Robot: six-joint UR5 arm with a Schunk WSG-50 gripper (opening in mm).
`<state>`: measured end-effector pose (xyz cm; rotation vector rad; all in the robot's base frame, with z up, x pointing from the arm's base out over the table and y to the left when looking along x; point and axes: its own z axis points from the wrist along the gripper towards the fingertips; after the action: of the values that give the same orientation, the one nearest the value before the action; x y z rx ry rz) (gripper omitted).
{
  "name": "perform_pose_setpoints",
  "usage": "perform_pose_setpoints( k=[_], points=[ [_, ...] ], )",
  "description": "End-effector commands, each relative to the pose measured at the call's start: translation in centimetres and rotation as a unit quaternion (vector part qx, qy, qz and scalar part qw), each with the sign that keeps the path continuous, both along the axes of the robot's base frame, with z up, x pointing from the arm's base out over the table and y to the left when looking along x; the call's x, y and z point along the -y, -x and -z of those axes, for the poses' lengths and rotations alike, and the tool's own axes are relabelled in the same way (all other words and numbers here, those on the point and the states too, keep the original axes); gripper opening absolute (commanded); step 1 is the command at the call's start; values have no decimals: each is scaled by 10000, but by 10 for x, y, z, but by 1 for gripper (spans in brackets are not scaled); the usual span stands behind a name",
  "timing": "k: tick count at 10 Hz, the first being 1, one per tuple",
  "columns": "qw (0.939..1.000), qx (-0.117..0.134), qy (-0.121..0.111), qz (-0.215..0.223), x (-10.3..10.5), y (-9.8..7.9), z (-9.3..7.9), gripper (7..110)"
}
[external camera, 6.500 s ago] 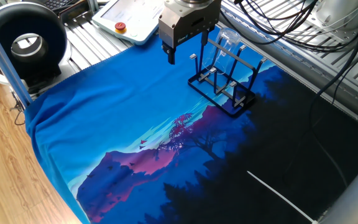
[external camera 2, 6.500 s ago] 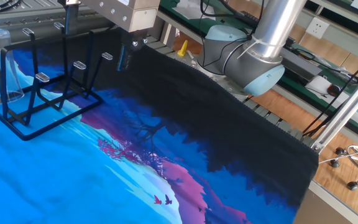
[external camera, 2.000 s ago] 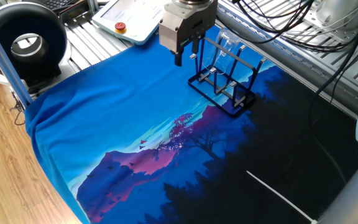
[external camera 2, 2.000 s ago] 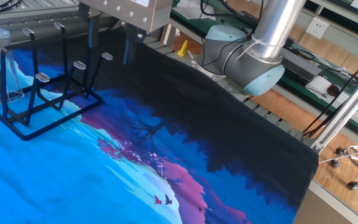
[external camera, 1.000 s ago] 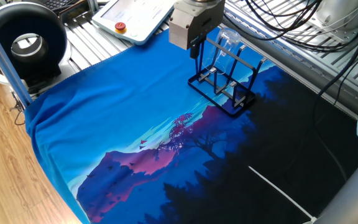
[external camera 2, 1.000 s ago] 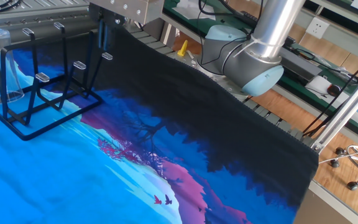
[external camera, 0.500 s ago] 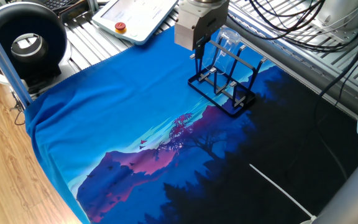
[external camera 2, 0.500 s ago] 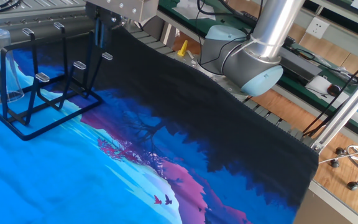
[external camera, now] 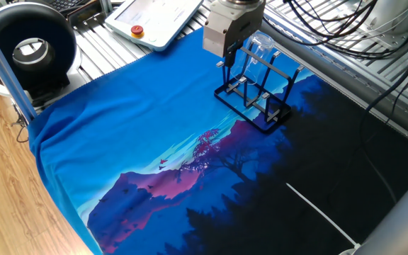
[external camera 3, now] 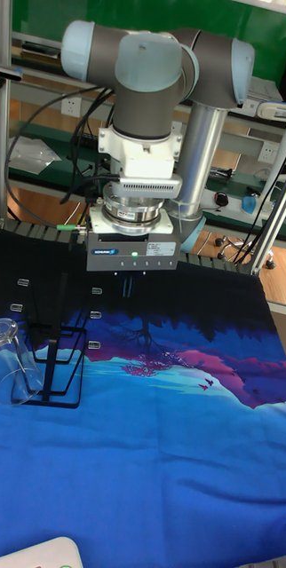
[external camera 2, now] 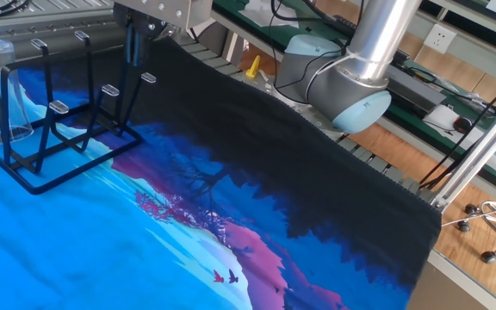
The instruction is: Take the cup off the cup rack
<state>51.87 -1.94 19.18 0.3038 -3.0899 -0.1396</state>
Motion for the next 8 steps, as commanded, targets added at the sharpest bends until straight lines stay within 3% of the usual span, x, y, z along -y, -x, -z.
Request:
perform_pose_setpoints(
  k=[1,8],
  points=[
    [9999,50,-92,68,-4,-3,-1,7],
    [9989,-8,-61,471,-4,-2,-1,7]
  ],
)
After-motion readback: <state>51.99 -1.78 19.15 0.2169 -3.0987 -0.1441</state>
